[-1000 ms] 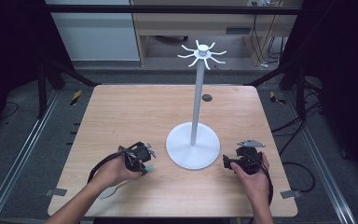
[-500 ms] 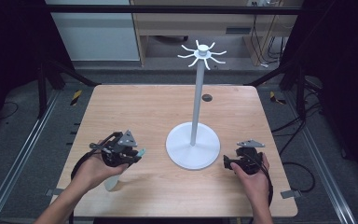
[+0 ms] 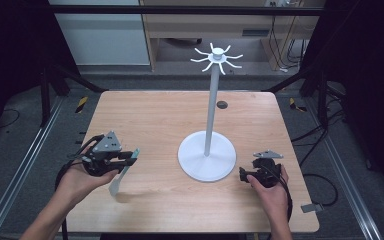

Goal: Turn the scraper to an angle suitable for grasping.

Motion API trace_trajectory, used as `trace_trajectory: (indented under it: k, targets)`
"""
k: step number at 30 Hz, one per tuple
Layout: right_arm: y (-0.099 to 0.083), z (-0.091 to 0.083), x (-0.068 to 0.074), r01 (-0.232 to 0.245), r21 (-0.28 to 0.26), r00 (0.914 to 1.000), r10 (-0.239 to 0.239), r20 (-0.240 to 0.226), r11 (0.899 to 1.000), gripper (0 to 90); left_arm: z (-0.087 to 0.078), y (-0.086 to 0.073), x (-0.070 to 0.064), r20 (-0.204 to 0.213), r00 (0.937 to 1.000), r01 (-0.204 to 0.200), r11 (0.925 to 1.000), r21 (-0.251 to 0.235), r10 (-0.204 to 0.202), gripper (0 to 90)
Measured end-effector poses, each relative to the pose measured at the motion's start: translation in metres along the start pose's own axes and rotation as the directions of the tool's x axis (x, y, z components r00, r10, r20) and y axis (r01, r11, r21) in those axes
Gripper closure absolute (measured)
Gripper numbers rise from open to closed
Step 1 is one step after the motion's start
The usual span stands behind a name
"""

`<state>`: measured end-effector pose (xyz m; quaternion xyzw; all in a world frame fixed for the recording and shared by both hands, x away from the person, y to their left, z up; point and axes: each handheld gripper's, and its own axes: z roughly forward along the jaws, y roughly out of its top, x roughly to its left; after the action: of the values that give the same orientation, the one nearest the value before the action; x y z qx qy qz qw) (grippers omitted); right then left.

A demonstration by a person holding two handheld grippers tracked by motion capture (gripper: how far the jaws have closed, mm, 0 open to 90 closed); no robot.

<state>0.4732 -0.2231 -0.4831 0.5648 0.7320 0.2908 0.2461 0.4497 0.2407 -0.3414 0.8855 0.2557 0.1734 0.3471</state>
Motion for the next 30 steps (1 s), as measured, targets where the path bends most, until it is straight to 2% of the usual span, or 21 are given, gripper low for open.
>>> trace_trajectory:
  k: [3,11,16,20,30]
  targets:
    - [0.0,0.001,0.0,-0.002,0.0,1.0,0.002,-0.003,1.0,9.5,-0.008,0.0,0.004,-0.005,0.9998,0.017,0.9995,-0.025,-0.017,74.1]
    - [0.0,0.001,0.0,-0.003,0.004,1.0,0.003,-0.003,1.0,9.5,-0.014,0.007,0.011,-0.019,0.9993,0.031,0.9977,-0.061,-0.032,74.0]
    - [0.0,0.002,0.0,0.003,0.008,1.0,-0.003,0.0,1.0,9.5,-0.008,0.021,0.017,-0.024,0.9995,0.02,0.9978,-0.064,-0.022,74.1]
    - [0.0,0.001,0.0,-0.004,0.009,1.0,0.004,0.003,1.0,9.5,-0.004,0.035,0.019,-0.022,0.9997,0.009,0.9964,-0.084,-0.011,74.1]
    - [0.001,0.001,-0.001,0.004,0.003,1.0,-0.004,0.004,1.0,9.5,0.002,0.062,0.01,-0.019,0.9998,-0.008,0.9895,-0.144,0.006,74.0]
